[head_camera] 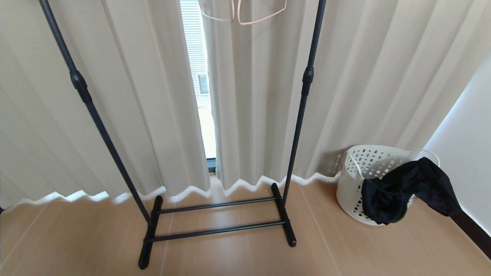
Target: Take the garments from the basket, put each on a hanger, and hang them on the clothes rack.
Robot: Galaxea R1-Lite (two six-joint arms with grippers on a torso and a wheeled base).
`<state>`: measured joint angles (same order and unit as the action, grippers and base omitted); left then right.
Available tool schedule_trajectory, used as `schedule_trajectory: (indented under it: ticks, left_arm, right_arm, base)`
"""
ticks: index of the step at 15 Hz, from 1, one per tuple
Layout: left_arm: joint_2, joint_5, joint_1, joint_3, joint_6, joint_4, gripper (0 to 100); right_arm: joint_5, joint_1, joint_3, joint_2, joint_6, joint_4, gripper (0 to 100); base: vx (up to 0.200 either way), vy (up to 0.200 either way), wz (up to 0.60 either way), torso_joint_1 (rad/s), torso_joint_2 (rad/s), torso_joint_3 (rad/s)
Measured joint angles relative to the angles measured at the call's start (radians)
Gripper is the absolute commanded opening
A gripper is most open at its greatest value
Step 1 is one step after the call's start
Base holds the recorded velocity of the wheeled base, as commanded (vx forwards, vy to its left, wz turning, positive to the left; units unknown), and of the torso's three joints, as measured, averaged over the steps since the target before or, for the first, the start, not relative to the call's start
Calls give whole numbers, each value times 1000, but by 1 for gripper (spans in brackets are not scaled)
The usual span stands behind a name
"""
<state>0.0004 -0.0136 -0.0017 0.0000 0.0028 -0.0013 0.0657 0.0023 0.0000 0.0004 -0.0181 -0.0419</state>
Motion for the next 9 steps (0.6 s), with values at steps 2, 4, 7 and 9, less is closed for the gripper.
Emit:
schedule_trajectory:
  ticks: [2,4,7,9]
  left_arm:
    - [0,0,0,0,0,0,100]
    - [0,0,0,0,0,0,100]
    - [0,0,0,0,0,0,100]
    - [0,1,-1,0,0,1,100]
  right_arm:
    - [0,0,0,0,0,0,100]
    - [0,1,0,0,0,-1,100]
    - [0,1,0,0,0,-1,100]
    - [0,-1,0,0,0,-1,100]
  base:
    - [200,0,-600,5,2,0]
    - [200,0,-300,2,7,2]
    - [200,-133,0,-2,2,2]
    - [100,-200,0,5,5,7]
